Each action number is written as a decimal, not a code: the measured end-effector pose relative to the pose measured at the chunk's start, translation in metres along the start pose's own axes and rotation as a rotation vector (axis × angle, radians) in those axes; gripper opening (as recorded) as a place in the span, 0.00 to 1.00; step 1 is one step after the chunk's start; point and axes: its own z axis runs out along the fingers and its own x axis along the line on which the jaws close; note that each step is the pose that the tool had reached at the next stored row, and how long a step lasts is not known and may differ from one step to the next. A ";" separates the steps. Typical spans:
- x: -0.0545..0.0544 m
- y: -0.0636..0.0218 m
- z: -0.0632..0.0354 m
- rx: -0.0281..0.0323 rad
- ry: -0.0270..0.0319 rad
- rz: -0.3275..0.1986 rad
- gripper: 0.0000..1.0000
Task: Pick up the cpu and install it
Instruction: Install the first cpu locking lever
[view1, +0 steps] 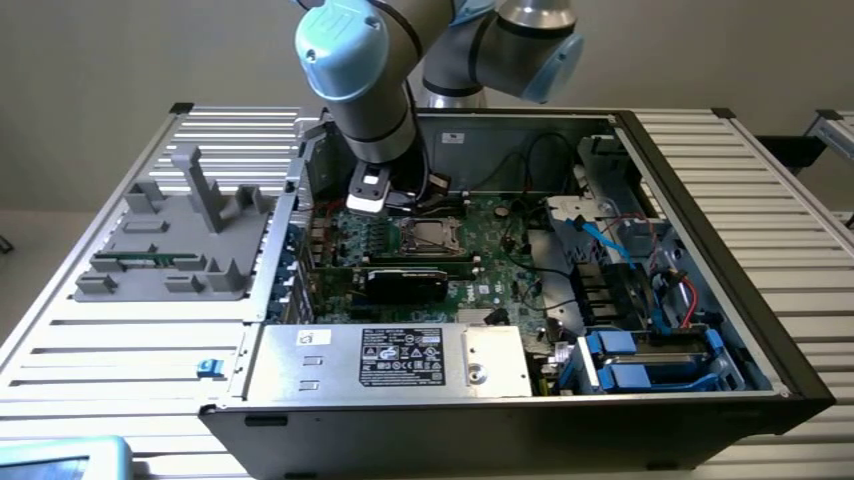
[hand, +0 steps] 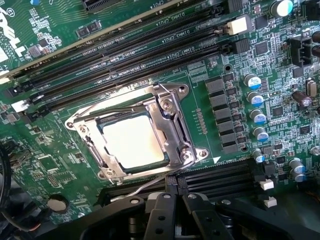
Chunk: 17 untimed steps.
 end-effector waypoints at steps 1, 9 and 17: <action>0.000 -0.0001 0.0001 -0.0001 0.0001 0.000 0.11; 0.002 -0.0002 0.0012 -0.0001 0.0003 0.000 0.11; 0.002 0.0009 0.0035 -0.0001 0.0002 0.000 0.11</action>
